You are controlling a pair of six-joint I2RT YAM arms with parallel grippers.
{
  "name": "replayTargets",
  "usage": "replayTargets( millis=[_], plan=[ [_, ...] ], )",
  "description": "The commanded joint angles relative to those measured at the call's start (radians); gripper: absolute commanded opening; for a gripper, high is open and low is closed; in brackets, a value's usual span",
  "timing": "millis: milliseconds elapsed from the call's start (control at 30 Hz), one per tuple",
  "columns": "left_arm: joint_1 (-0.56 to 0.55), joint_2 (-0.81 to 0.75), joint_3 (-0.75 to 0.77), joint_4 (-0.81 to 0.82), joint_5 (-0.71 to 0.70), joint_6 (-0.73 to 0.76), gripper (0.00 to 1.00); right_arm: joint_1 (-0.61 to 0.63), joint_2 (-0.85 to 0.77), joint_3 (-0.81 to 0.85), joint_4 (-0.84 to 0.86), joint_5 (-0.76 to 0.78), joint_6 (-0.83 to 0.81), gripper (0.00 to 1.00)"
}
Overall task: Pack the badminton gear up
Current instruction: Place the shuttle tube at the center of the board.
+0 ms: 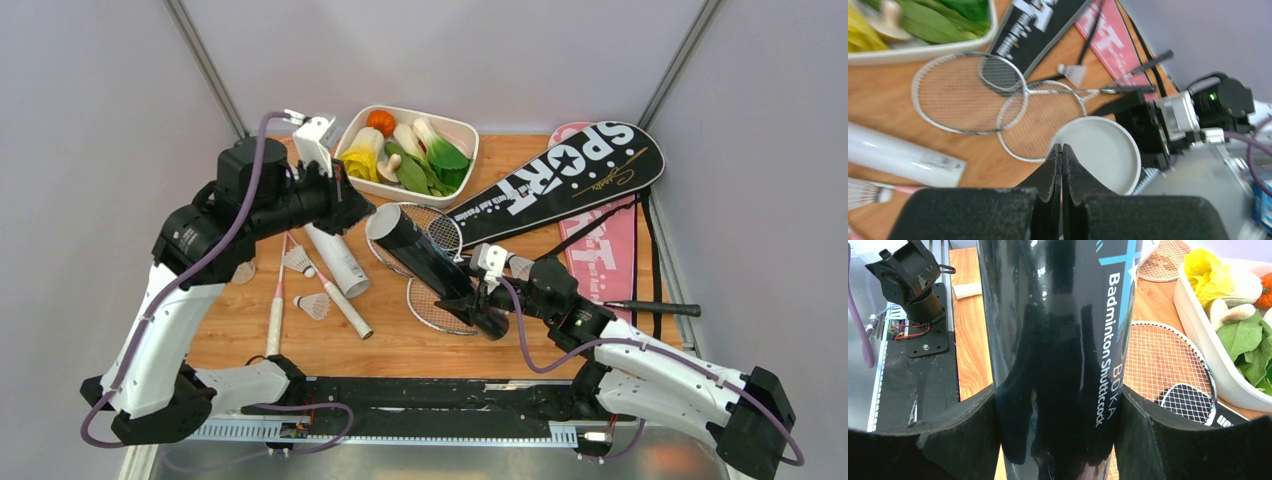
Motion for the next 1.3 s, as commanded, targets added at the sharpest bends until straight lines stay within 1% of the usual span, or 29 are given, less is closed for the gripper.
replayTargets(
  millis=[0, 33, 67, 100, 133, 167, 200, 233, 267, 300, 333, 367, 400, 433, 467, 533, 567, 633, 667, 700, 733, 833, 900, 967, 1000, 1100, 1267],
  plan=[
    [0.001, -0.025, -0.188, 0.121, 0.246, -0.072, 0.00, 0.011, 0.009, 0.054, 0.086, -0.017, -0.011, 0.52],
    [0.001, -0.047, -0.274, 0.154, 0.280, -0.084, 0.00, 0.011, 0.017, 0.060, 0.087, -0.018, -0.010, 0.52],
    [0.001, -0.059, -0.306, 0.199, 0.300, -0.101, 0.00, 0.013, 0.027, 0.065, 0.087, -0.016, -0.007, 0.52],
    [0.001, -0.078, -0.335, 0.205, 0.290, -0.101, 0.00, 0.013, 0.040, 0.071, 0.086, -0.006, -0.001, 0.52],
    [0.001, -0.082, -0.329, 0.184, 0.241, -0.079, 0.00, 0.012, 0.052, 0.074, 0.085, 0.006, 0.007, 0.51],
    [0.002, -0.085, -0.293, 0.161, 0.204, -0.062, 0.00, 0.013, 0.063, 0.075, 0.082, 0.014, 0.015, 0.50],
    [0.002, -0.084, -0.268, 0.104, 0.122, -0.027, 0.00, 0.013, 0.071, 0.073, 0.081, 0.022, 0.027, 0.50],
    [0.002, -0.078, -0.209, 0.045, 0.079, 0.012, 0.00, 0.013, 0.075, 0.069, 0.081, 0.030, 0.043, 0.50],
    [0.002, -0.073, -0.150, 0.021, -0.014, 0.023, 0.01, 0.013, 0.079, 0.065, 0.082, 0.038, 0.064, 0.51],
    [0.002, -0.070, -0.125, -0.018, -0.058, 0.044, 0.08, 0.013, 0.078, 0.061, 0.081, 0.048, 0.086, 0.51],
    [0.002, -0.069, -0.083, -0.032, -0.145, 0.054, 0.12, 0.013, 0.078, 0.059, 0.078, 0.067, 0.108, 0.51],
    [0.002, -0.070, -0.065, -0.048, -0.192, 0.071, 0.23, 0.012, 0.079, 0.059, 0.073, 0.087, 0.128, 0.51],
    [0.002, -0.076, -0.041, -0.053, -0.271, 0.077, 0.29, 0.012, 0.078, 0.058, 0.068, 0.109, 0.134, 0.51],
    [0.002, -0.081, -0.035, -0.050, -0.308, 0.090, 0.42, 0.013, 0.077, 0.060, 0.062, 0.146, 0.177, 0.51],
    [0.002, -0.098, -0.040, -0.043, -0.370, 0.100, 0.51, 0.013, 0.078, 0.063, 0.055, 0.192, 0.211, 0.50],
    [0.002, -0.141, -0.087, -0.003, -0.406, 0.135, 0.65, 0.012, 0.089, 0.087, 0.017, 0.337, 0.310, 0.50],
    [0.002, -0.160, -0.114, 0.038, -0.402, 0.165, 0.76, 0.013, 0.100, 0.114, -0.020, 0.428, 0.360, 0.50],
    [0.002, -0.230, -0.222, 0.115, -0.382, 0.189, 0.79, 0.012, 0.137, 0.192, -0.137, 0.555, 0.447, 0.49],
    [0.003, -0.279, -0.311, 0.145, -0.369, 0.193, 0.79, 0.011, 0.160, 0.235, -0.190, 0.603, 0.479, 0.49],
    [0.002, -0.305, -0.354, 0.194, -0.360, 0.203, 0.80, 0.009, 0.183, 0.278, -0.258, 0.657, 0.504, 0.50],
    [0.002, -0.351, -0.443, 0.215, -0.361, 0.206, 0.80, 0.002, 0.204, 0.316, -0.307, 0.700, 0.533, 0.51],
    [0.002, -0.416, -0.591, 0.271, -0.419, 0.207, 0.80, -0.081, 0.282, 0.415, -0.411, 0.750, 0.565, 0.54],
    [0.002, -0.443, -0.676, 0.278, -0.443, 0.214, 0.82, -0.189, 0.343, 0.487, -0.471, 0.703, 0.591, 0.54],
    [0.002, -0.454, -0.745, 0.282, -0.449, 0.224, 0.97, -0.304, 0.423, 0.563, -0.516, 0.627, 0.613, 0.54],
    [0.002, -0.456, -0.781, 0.281, -0.450, 0.229, 0.98, -0.357, 0.465, 0.583, -0.530, 0.595, 0.615, 0.54],
    [0.002, -0.467, -0.858, 0.282, -0.470, 0.241, 1.00, -0.471, 0.605, 0.697, -0.566, 0.540, 0.606, 0.54],
    [0.002, -0.501, -0.924, 0.300, -0.513, 0.250, 1.00, -0.549, 0.795, 0.848, -0.584, 0.493, 0.603, 0.56]
  ],
)
